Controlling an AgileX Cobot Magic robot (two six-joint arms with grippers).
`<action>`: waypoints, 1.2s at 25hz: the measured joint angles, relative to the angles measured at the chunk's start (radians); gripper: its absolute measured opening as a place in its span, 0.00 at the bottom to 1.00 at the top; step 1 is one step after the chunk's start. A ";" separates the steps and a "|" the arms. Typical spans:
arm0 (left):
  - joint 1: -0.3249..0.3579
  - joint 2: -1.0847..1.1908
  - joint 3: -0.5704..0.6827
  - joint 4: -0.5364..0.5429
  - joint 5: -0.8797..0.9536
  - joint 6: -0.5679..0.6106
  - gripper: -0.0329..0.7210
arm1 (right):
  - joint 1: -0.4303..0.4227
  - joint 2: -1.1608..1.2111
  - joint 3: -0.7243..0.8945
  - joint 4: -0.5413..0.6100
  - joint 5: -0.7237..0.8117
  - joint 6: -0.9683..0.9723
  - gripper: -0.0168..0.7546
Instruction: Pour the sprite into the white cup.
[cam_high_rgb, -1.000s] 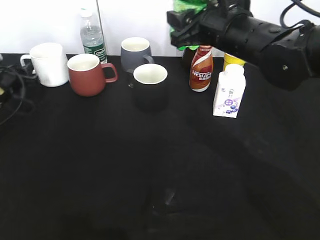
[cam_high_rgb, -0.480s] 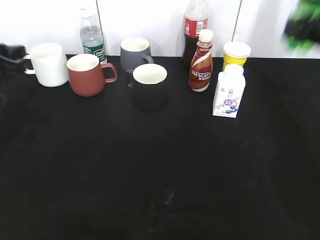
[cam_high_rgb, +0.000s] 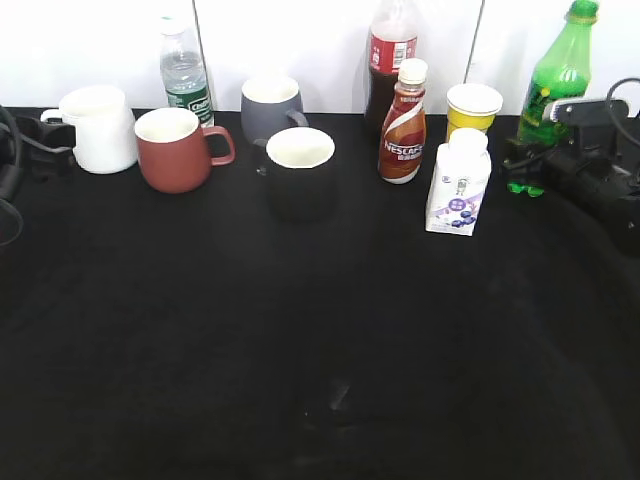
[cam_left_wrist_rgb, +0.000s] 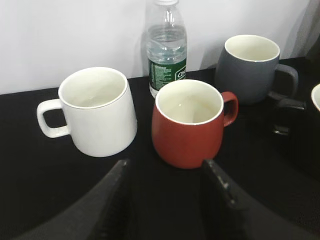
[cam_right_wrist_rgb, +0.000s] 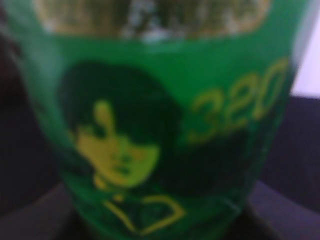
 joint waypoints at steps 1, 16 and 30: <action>0.000 0.000 0.000 0.000 0.000 0.000 0.51 | 0.000 0.000 -0.002 -0.007 0.002 0.000 0.61; -0.105 0.000 -0.064 -0.128 0.802 -0.084 0.66 | 0.066 -0.500 0.159 0.017 1.225 0.141 0.77; -0.158 -1.113 -0.155 -0.183 1.657 0.124 0.58 | 0.277 -1.649 0.181 0.160 2.049 -0.001 0.74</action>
